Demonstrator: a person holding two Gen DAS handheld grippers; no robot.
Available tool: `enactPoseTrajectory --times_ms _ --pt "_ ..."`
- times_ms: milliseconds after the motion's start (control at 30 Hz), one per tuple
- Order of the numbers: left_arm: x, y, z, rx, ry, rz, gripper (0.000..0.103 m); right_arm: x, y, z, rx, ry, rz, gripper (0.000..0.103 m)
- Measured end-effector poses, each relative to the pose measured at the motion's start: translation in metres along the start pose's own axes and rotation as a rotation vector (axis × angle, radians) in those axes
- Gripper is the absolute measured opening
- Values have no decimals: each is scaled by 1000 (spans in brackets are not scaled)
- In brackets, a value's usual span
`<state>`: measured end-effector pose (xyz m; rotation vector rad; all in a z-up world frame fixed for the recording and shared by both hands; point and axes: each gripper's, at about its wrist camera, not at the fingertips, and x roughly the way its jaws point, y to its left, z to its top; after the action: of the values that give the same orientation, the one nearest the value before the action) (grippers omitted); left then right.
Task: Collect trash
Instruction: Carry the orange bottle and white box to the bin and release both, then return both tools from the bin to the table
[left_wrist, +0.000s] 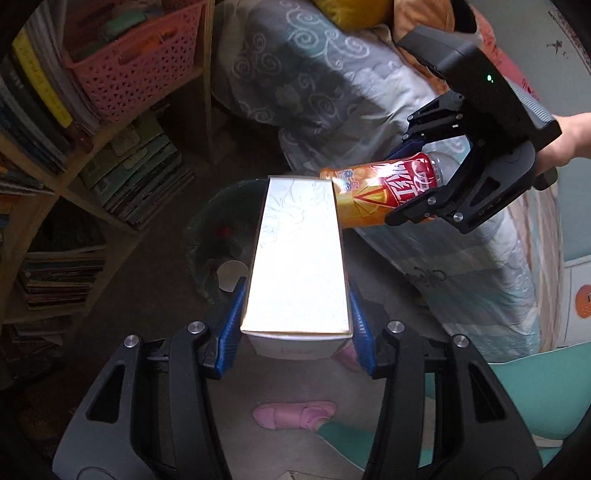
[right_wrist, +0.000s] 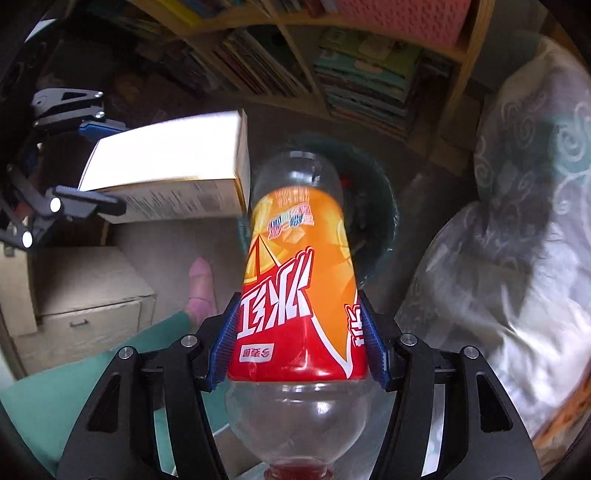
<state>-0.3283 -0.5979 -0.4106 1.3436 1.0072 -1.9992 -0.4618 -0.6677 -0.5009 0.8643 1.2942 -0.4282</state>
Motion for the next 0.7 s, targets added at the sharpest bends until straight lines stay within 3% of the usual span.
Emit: enactPoseTrajectory --times_ms 167,267,400,700 --pt "75 19 2 11 95 82 48 64 -33 21 126 12 5 62" --pt "89 26 2 -2 120 85 48 85 -45 31 168 28 -35 69" --pt "61 28 -6 -30 58 48 56 70 -52 34 182 -8 -29 76" --pt "-5 20 -17 -81 -16 28 57 8 -42 22 172 -58 0 77"
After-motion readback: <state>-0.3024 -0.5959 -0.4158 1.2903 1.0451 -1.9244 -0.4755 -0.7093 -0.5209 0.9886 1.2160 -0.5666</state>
